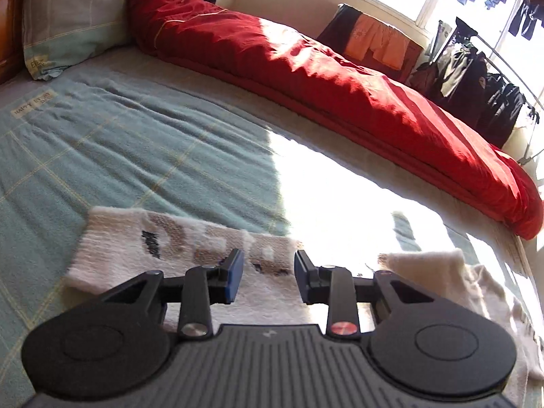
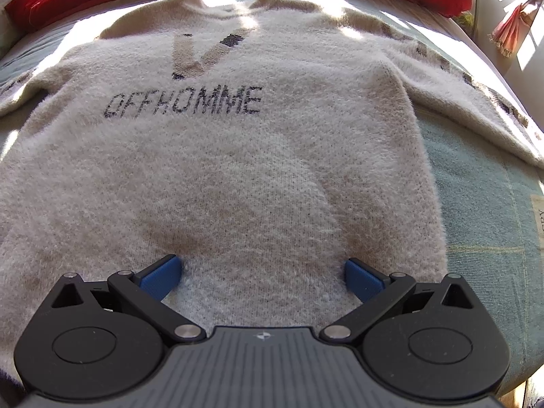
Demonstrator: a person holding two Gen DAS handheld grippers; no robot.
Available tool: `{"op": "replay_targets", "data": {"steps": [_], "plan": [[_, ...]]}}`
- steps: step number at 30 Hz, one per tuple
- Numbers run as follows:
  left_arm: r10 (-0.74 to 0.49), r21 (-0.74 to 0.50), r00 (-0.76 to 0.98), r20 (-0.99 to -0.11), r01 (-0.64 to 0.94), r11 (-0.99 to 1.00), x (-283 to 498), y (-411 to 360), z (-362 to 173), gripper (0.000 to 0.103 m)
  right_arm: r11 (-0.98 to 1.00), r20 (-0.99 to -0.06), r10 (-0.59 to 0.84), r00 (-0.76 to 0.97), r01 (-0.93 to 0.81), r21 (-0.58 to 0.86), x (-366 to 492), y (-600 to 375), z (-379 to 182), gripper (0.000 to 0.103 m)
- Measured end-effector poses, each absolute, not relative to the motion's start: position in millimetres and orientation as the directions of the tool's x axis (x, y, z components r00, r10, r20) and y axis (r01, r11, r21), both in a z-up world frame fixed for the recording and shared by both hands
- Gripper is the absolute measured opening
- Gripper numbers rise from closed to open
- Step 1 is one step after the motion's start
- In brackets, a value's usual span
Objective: Fold clothes
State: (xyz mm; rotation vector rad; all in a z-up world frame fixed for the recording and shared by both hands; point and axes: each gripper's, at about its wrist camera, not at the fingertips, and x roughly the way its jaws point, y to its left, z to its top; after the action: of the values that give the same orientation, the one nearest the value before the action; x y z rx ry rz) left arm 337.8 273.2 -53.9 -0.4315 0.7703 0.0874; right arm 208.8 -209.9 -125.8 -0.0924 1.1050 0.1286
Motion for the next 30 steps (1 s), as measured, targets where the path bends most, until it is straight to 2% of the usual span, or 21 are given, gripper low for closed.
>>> {"op": "replay_targets", "data": {"steps": [5, 10, 14, 15, 17, 19, 22, 23, 27, 30], "plan": [[-0.362, -0.485, 0.634, -0.684, -0.023, 0.874, 359, 188, -61, 0.046, 0.983, -0.864, 0.127, 0.486, -0.181, 0.043, 208, -207, -100, 0.103], [-0.433, -0.548, 0.551, -0.713, -0.053, 0.835, 374, 157, -99, 0.046, 0.978, -0.842, 0.159, 0.515, -0.197, 0.064, 208, -206, -89, 0.103], [-0.397, -0.544, 0.507, -0.765, -0.180, 0.819, 372, 178, -138, 0.044, 0.981, -0.850, 0.162, 0.501, -0.178, 0.082, 207, -214, -97, 0.103], [-0.381, -0.534, 0.503, -0.776, -0.201, 0.821, 368, 184, -143, 0.034, 0.982, -0.854, 0.160, 0.496, -0.169, 0.085, 207, -216, -100, 0.103], [-0.386, -0.547, 0.510, -0.769, -0.212, 0.810, 362, 197, -147, 0.027, 0.985, -0.859, 0.153, 0.489, -0.147, 0.092, 207, -223, -105, 0.103], [-0.383, -0.557, 0.511, -0.770, -0.245, 0.794, 356, 206, -147, 0.026, 0.988, -0.864, 0.149, 0.482, -0.114, 0.107, 209, -231, -109, 0.103], [-0.345, -0.504, 0.490, -0.800, -0.238, 0.830, 352, 205, -136, 0.026, 0.987, -0.861, 0.158, 0.484, -0.086, 0.133, 213, -239, -110, 0.103], [-0.335, -0.490, 0.484, -0.808, -0.238, 0.838, 352, 203, -131, 0.027, 0.987, -0.857, 0.161, 0.489, -0.087, 0.135, 213, -240, -108, 0.103], [-0.326, -0.464, 0.551, -0.768, -0.129, 0.876, 359, 180, -95, 0.050, 0.987, -0.843, 0.161, 0.513, -0.100, 0.128, 219, -239, -103, 0.103], [-0.311, -0.423, 0.597, -0.739, -0.053, 0.904, 380, 156, -79, 0.054, 0.987, -0.836, 0.161, 0.524, -0.107, 0.123, 225, -236, -101, 0.103]]}}
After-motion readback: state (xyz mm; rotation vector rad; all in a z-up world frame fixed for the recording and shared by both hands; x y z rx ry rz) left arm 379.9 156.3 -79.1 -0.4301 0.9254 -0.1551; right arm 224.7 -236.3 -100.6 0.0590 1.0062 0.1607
